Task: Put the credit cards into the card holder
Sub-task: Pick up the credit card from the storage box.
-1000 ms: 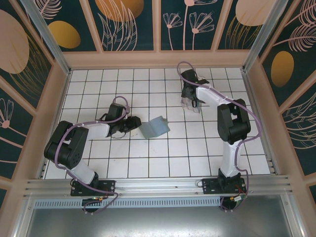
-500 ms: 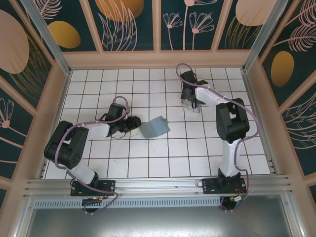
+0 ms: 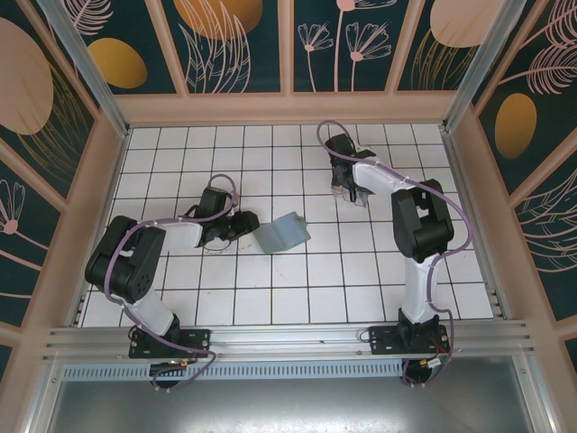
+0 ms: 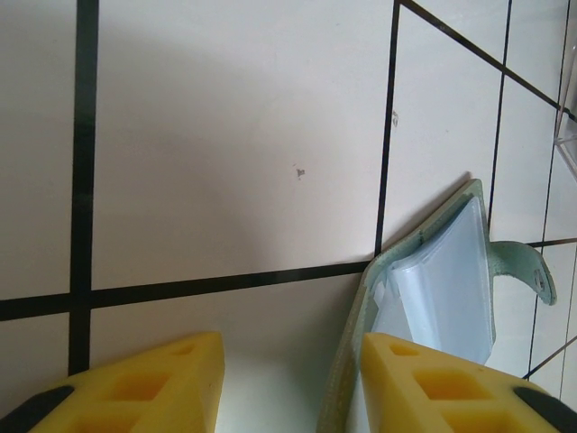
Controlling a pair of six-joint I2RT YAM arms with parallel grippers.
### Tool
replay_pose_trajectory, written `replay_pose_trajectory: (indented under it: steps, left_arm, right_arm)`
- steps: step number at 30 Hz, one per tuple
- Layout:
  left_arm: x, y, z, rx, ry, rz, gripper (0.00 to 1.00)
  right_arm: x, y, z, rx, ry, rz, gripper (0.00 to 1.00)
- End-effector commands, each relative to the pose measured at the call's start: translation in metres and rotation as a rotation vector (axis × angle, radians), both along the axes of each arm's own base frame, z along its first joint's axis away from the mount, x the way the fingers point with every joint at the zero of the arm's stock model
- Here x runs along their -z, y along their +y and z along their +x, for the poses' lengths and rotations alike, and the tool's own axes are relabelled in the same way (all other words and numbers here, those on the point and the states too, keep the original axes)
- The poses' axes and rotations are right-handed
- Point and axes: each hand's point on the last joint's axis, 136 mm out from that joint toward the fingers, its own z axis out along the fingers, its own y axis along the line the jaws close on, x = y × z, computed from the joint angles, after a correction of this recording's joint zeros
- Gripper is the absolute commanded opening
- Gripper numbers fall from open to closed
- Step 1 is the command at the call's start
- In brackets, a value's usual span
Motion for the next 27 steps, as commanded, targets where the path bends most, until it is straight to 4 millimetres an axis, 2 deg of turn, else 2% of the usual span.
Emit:
replay_pose_trajectory:
  steps: [1, 15, 27]
  left_arm:
    - [0.0, -0.003, 0.0, 0.015, -0.007, 0.002, 0.45]
    - [0.004, -0.005, -0.004, 0.019, 0.002, -0.002, 0.45]
    - [0.005, -0.007, -0.004, 0.024, 0.005, 0.001, 0.45]
  right_arm:
    - [-0.028, -0.006, -0.006, 0.001, -0.03, -0.035, 0.85]
    - [-0.039, -0.006, -0.006, -0.002, -0.055, -0.036, 0.81]
    - [-0.041, -0.006, -0.007, -0.008, -0.058, -0.031, 0.65]
